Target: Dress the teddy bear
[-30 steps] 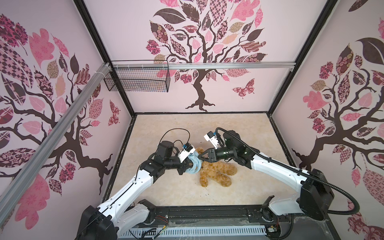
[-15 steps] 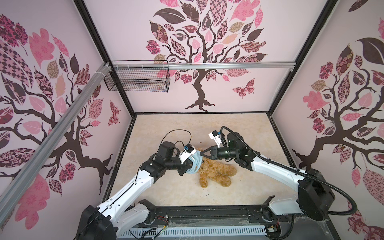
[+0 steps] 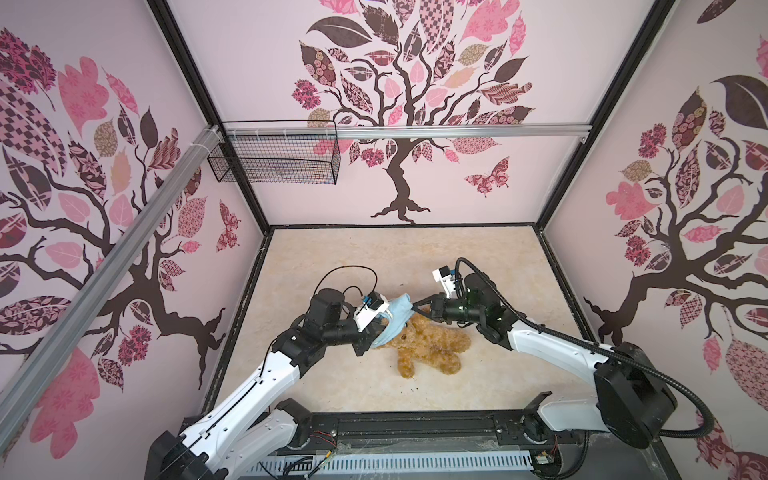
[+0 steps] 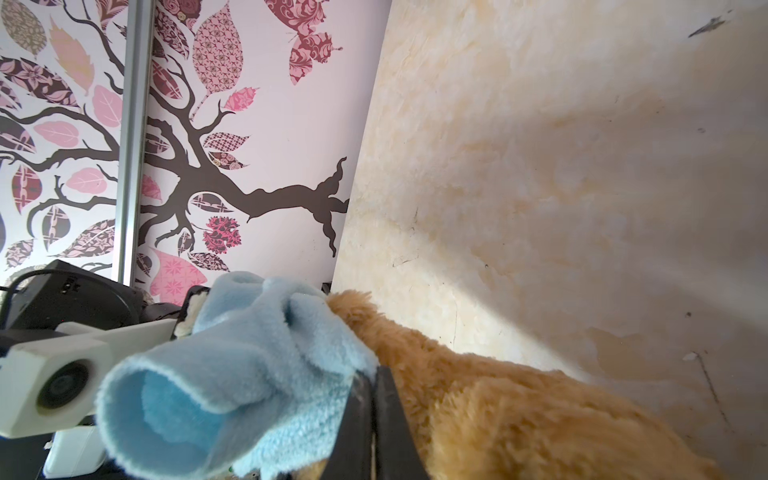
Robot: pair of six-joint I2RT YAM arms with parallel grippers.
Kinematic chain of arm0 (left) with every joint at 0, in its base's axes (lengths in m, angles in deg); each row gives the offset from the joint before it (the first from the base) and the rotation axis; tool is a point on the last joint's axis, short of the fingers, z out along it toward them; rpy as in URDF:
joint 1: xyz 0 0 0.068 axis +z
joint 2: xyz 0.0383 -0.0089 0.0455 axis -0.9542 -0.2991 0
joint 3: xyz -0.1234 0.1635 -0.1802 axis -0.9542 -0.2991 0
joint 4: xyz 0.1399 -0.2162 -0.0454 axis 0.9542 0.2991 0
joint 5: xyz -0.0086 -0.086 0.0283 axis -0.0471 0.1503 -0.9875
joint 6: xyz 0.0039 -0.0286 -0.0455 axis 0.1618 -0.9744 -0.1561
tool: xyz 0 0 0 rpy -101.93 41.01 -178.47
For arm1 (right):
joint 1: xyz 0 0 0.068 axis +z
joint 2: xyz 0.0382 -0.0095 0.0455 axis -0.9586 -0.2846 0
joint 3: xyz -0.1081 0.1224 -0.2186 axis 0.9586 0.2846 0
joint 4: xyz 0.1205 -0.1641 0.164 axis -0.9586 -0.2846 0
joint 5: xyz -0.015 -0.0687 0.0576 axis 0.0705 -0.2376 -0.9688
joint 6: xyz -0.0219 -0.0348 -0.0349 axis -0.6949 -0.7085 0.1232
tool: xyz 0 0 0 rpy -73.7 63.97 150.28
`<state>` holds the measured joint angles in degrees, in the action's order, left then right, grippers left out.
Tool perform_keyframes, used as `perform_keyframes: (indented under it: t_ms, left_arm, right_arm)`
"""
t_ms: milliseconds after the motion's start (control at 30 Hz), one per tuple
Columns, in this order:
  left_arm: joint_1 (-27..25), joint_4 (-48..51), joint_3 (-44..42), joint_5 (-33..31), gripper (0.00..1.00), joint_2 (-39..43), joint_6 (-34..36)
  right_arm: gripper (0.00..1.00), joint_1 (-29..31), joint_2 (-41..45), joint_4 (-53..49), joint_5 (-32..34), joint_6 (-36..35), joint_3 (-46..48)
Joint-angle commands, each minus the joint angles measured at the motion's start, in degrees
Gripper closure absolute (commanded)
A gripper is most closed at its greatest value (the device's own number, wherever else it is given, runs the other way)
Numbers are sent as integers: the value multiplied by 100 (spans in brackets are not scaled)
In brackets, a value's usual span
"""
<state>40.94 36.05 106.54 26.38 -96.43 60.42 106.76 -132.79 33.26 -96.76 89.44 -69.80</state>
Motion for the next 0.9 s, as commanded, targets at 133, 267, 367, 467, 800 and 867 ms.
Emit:
perform_keyframes:
  t_ms: [133, 267, 367, 467, 800, 867]
  left_arm:
    - [-161, 356, 98, 96, 100, -190, 463]
    - [-183, 309, 144, 262, 100, -203, 517]
    - [-183, 27, 1, 266, 100, 90, 344]
    - [-184, -528, -260, 133, 100, 487, -115]
    - [122, -1330, -556, -165, 100, 862, -1411]
    - [308, -1323, -476, -178, 100, 632, -2063]
  right_arm:
    - [100, 192, -257, 1022, -317, 421, -480]
    - [100, 126, -491, 115, 87, 302, -621]
    - [100, -160, -588, 205, 260, 593, -170]
    - [100, -248, -628, 66, 373, 513, 111]
    - [100, -391, -715, -6, -140, -116, 285]
    - [100, -390, -567, -19, -358, -459, 134]
